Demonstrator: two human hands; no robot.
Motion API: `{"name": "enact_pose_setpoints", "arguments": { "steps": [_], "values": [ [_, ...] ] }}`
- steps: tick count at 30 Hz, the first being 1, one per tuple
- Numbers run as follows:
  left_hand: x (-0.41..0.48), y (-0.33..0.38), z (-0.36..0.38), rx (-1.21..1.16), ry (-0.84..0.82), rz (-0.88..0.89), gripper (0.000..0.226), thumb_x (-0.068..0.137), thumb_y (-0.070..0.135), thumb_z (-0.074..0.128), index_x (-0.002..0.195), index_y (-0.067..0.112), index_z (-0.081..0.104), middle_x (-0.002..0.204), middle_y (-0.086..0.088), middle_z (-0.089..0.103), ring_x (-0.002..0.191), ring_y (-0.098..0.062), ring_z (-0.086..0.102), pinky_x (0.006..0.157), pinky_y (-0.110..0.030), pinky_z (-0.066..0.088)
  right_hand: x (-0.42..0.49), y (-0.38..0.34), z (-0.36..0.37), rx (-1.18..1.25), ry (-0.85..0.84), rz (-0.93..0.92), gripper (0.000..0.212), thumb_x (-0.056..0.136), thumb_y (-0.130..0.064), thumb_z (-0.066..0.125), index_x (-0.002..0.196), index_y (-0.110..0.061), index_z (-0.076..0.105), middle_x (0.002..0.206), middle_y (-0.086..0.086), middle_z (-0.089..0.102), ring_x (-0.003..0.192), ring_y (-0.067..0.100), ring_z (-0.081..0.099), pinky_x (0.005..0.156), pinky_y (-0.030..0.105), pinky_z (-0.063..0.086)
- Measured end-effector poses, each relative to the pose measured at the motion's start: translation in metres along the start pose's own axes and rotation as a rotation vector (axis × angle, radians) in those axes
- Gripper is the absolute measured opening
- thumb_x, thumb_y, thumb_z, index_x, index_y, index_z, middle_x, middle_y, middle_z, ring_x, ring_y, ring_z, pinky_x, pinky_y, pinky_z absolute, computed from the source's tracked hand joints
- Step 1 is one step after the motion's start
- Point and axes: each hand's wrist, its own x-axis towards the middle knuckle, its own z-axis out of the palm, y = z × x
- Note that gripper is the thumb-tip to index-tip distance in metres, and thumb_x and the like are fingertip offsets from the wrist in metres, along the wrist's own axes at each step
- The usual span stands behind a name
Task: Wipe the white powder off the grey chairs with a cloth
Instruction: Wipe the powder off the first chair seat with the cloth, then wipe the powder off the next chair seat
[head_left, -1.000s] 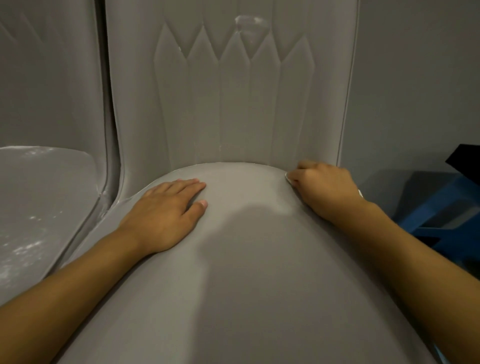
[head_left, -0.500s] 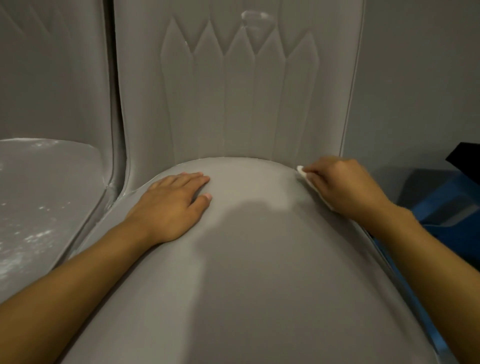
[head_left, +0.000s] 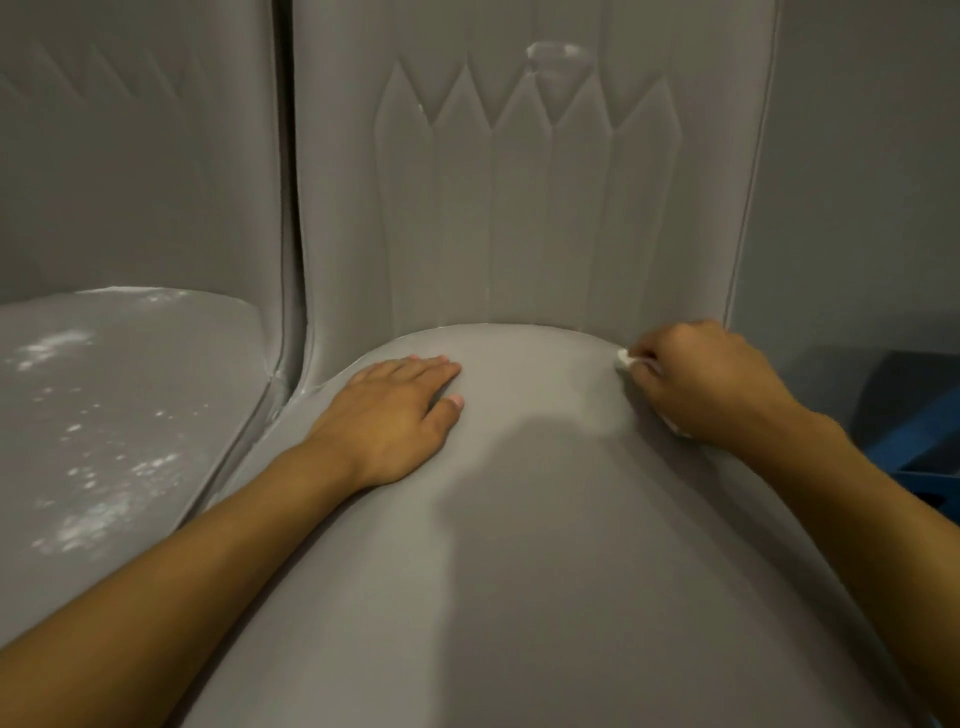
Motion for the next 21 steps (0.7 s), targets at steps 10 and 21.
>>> {"name": "enact_pose_setpoints", "arguments": {
  "steps": [10, 21],
  "values": [
    [-0.056, -0.007, -0.023, -0.039, 0.149, 0.069, 0.044, 0.095, 0.046, 0.045, 0.128, 0.026, 0.065, 0.136, 0.002, 0.06, 0.125, -0.022, 0.053, 0.108, -0.037, 0.041, 0.076, -0.161, 0.031, 0.461, 0.168, -0.498, 0.032, 0.096, -0.035, 0.06, 0.122, -0.018, 0.069, 0.117, 0.008, 0.066, 0.11, 0.025, 0.061, 0.092, 0.026, 0.042],
    [-0.179, -0.12, -0.069, -0.035, 0.125, 0.246, 0.036, 0.101, 0.04, 0.055, 0.133, 0.028, 0.062, 0.145, 0.009, 0.052, 0.139, -0.013, 0.043, 0.11, -0.037, 0.04, 0.07, -0.315, 0.032, 0.664, 0.136, -0.621, 0.024, 0.097, -0.034, 0.061, 0.114, -0.022, 0.071, 0.105, -0.004, 0.065, 0.099, 0.011, 0.058, 0.088, 0.021, 0.037]
  ]
}}
